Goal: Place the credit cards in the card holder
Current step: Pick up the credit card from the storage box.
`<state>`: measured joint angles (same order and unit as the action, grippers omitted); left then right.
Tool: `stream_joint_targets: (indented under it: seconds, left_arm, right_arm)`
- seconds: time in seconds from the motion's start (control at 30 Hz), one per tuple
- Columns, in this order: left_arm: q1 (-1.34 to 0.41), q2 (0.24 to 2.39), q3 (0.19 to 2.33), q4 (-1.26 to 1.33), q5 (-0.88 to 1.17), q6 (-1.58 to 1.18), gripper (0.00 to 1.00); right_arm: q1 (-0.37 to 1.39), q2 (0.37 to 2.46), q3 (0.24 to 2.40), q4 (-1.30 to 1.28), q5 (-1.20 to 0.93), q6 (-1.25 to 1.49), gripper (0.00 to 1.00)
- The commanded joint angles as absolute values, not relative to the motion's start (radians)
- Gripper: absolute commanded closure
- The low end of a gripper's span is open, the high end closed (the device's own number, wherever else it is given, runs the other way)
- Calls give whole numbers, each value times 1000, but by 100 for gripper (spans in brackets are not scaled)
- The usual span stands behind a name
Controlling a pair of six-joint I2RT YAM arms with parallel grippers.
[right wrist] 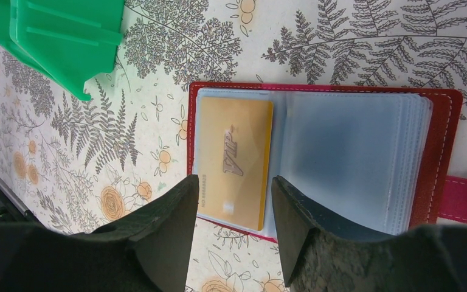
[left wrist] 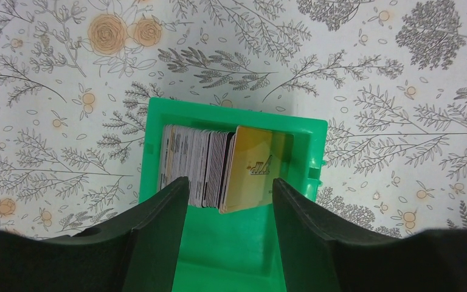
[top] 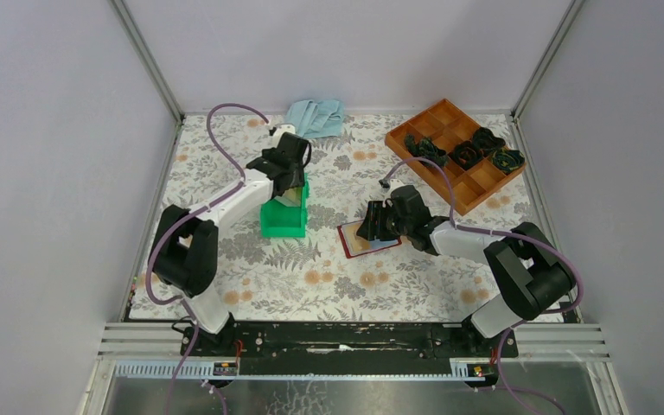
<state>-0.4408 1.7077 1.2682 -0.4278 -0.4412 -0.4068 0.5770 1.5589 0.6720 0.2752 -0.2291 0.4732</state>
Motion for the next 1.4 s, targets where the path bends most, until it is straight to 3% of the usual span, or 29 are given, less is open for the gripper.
stream_joint_targets:
  seconds: [0.0, 0.5, 1.03, 1.37]
  left_arm:
    - [-430, 1740, 1287, -436, -418, -377, 40]
    - [-430, 1793, 1293, -439, -434, -367, 43]
    - [-430, 1808, 1295, -439, -464, -354, 56]
    - [-429, 1789, 1295, -440, -500, -341, 59]
  right_arm:
    - [583, 1563, 704, 312, -237, 456, 45]
    - [573, 1547, 692, 318, -241, 452, 45]
    - [556, 1539, 673, 328, -248, 451, 45]
    - [549, 1539, 659, 339, -255, 455, 45]
